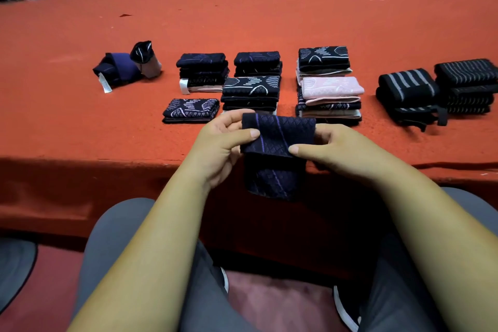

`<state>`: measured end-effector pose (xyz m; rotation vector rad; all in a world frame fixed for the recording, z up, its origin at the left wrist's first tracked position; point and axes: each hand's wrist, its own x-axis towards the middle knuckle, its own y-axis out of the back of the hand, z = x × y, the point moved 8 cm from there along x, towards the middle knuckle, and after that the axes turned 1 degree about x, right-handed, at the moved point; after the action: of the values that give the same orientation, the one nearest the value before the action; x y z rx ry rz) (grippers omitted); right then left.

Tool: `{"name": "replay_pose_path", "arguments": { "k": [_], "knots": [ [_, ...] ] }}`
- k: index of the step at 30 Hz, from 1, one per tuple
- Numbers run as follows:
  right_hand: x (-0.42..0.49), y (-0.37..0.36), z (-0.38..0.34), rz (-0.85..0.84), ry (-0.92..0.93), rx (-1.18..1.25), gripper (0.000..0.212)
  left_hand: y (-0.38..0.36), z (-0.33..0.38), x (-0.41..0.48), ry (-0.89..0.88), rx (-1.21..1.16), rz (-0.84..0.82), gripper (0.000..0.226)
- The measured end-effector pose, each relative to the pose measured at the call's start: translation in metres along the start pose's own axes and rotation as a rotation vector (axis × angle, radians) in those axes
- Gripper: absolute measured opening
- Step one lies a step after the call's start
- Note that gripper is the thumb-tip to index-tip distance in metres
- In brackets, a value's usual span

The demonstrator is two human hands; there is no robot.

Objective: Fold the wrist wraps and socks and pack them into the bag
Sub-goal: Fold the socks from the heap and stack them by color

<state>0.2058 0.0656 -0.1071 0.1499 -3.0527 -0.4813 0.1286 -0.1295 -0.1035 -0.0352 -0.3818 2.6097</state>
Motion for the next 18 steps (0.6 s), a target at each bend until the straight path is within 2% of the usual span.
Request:
{"name": "replay_pose_path", "arguments": {
  "k": [3, 6, 8, 10, 12, 14, 18],
  "knots": [
    [0.0001, 0.0031, 0.0005, 0.056, 0.048, -0.008, 0.021, -0.0034, -0.0003, -0.0036, 0.015, 0.041, -0.041, 0.031],
    [-0.0009, 0.0012, -0.003, 0.091, 0.078, 0.114, 0.027, -0.0069, -0.007, -0.0069, 0.081, 0.188, -0.103, 0.024],
    [-0.0013, 0.0053, -0.0034, 0.139, 0.069, 0.149, 0.021, -0.0053, -0.0073, -0.0064, 0.085, 0.241, -0.084, 0.024],
    [-0.0006, 0.0067, -0.0047, 0.144, 0.086, 0.088, 0.013, -0.0031, -0.0069, -0.005, 0.077, 0.224, -0.045, 0.026],
    [-0.0009, 0.0018, -0.0067, 0.075, 0.094, 0.013, 0.01, -0.0009, -0.0075, -0.0033, 0.062, 0.177, -0.011, 0.027],
    [-0.0004, -0.0012, -0.0077, 0.03, 0.089, 0.022, 0.013, 0.0002, -0.0085, -0.0022, 0.052, 0.137, 0.002, 0.026],
    [0.0, 0.0062, -0.0056, 0.071, 0.071, 0.106, 0.027, -0.0015, -0.0072, -0.0011, 0.042, 0.074, -0.008, 0.034]
  ]
}}
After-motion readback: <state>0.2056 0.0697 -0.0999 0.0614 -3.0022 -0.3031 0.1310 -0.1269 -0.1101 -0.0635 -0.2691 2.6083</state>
